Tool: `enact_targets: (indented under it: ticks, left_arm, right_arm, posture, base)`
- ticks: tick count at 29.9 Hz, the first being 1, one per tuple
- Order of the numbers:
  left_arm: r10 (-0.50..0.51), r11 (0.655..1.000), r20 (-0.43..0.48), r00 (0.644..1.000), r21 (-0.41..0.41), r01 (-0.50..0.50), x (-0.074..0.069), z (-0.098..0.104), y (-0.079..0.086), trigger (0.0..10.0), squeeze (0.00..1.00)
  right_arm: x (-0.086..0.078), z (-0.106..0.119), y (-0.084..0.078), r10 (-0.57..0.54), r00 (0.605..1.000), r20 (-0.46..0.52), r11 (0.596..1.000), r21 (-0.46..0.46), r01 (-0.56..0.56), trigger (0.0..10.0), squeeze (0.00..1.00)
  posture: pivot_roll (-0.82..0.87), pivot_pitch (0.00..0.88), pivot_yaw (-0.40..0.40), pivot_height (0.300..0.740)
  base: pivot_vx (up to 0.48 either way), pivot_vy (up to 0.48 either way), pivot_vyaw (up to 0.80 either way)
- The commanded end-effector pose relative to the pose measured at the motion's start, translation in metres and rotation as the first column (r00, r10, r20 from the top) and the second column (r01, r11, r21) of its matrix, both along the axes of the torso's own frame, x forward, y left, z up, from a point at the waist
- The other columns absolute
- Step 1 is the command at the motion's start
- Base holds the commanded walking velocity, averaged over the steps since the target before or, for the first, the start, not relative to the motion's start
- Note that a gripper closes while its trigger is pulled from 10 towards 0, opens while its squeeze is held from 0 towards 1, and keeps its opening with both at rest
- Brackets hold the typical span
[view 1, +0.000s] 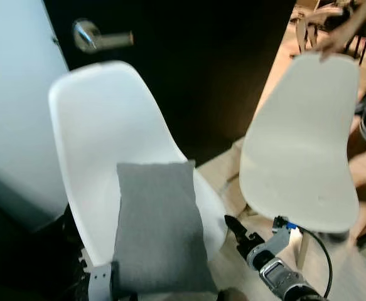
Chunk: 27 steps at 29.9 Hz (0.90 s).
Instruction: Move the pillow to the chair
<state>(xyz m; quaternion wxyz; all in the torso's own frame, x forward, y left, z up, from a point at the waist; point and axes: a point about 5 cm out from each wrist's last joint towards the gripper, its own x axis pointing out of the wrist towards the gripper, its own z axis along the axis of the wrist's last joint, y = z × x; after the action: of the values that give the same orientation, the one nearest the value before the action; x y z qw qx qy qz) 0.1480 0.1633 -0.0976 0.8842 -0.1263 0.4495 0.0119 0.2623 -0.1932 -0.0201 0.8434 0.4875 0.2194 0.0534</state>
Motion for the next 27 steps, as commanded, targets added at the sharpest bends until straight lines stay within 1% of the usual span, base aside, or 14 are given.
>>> enact_targets:
  ticks: [1,4,5,6,8,9,10,14,18,19,25,27]
  left_arm:
    - [0.001,1.000,-0.128,0.992,-0.006,-0.002,-0.032,-0.012,-0.001,10.0,0.00]
    - [0.012,1.000,-0.143,0.990,-0.002,-0.012,-0.036,-0.013,0.002,10.0,0.00]
    - [0.021,1.000,-0.150,0.988,-0.002,-0.022,-0.037,-0.014,0.003,10.0,0.00]
    - [0.021,1.000,-0.150,0.988,-0.002,-0.022,-0.037,-0.014,0.003,10.0,0.00]
    - [0.026,1.000,-0.157,0.987,-0.003,-0.027,-0.038,-0.014,0.004,10.0,0.00]
    - [0.026,1.000,-0.157,0.987,-0.003,-0.027,-0.038,-0.014,0.004,10.0,0.00]
    - [0.023,1.000,-0.164,0.986,-0.002,-0.024,-0.039,-0.014,0.003,10.0,0.00]
    - [0.008,1.000,-0.173,0.985,-0.001,-0.008,-0.041,-0.015,0.002,10.0,0.00]
    - [0.002,1.000,-0.174,0.985,0.002,-0.002,-0.041,-0.015,0.002,10.0,0.00]
    - [-0.004,1.000,-0.174,0.985,0.005,0.005,-0.040,-0.015,0.002,10.0,0.00]
    - [-0.010,1.000,-0.172,0.985,0.004,0.011,-0.038,-0.014,0.002,10.0,0.00]
    - [-0.012,1.000,-0.168,0.986,0.003,0.013,-0.036,-0.014,0.001,10.0,0.00]
  right_arm:
    - [-0.007,-0.007,0.003,0.006,0.999,-0.045,1.000,0.000,-0.006,10.0,0.00]
    - [-0.009,-0.010,0.003,0.003,0.998,-0.070,1.000,-0.030,-0.005,10.0,0.00]
    - [-0.011,-0.013,0.001,-0.009,0.994,-0.112,0.997,-0.077,0.001,10.0,0.00]
    - [-0.011,-0.013,0.001,-0.009,0.994,-0.112,0.997,-0.077,0.001,10.0,0.00]
    - [-0.014,-0.017,-0.001,-0.024,0.988,-0.152,0.993,-0.115,0.007,10.0,0.00]
    - [-0.014,-0.017,-0.001,-0.024,0.988,-0.152,0.993,-0.115,0.007,10.0,0.00]
    - [-0.016,-0.019,-0.001,-0.028,0.985,-0.172,0.991,-0.131,0.005,10.0,0.00]
    - [-0.022,-0.024,0.000,-0.022,0.978,-0.207,0.987,-0.158,-0.011,10.0,0.00]
    - [-0.023,-0.025,0.001,-0.022,0.976,-0.217,0.986,-0.167,-0.015,10.0,0.00]
    - [-0.025,-0.028,0.004,-0.011,0.970,-0.244,0.979,-0.201,-0.040,10.0,0.00]
    - [-0.032,-0.034,0.004,-0.012,0.954,-0.301,0.964,-0.256,-0.069,10.0,0.00]
    - [-0.038,-0.038,0.003,-0.008,0.944,-0.330,0.956,-0.279,-0.090,10.0,0.00]
  posture:
    - [-0.02,0.088,-0.048,0.675]
    - [-0.02,0.089,-0.049,0.685]
    - [-0.02,0.089,-0.049,0.694]
    - [-0.02,0.089,-0.049,0.694]
    - [-0.02,0.090,-0.049,0.698]
    - [-0.02,0.090,-0.049,0.698]
    - [-0.01,0.090,-0.049,0.698]
    - [-0.01,0.087,-0.048,0.698]
    - [-0.01,0.086,-0.046,0.698]
    - [-0.01,0.082,-0.043,0.698]
    - [-0.01,0.076,-0.045,0.698]
    - [-0.01,0.074,-0.045,0.698]
  base:
    - [0.000,0.000,0.00]
    - [0.000,0.000,0.00]
    - [0.000,0.000,0.00]
    - [0.000,0.000,0.00]
    - [0.000,0.000,0.00]
    - [0.000,0.000,0.00]
    - [-0.285,0.000,0.00]
    - [-0.438,0.000,0.00]
    - [-0.459,0.000,0.00]
    - [-0.446,0.000,0.00]
    - [-0.450,0.000,0.00]
    - [-0.456,0.000,0.00]
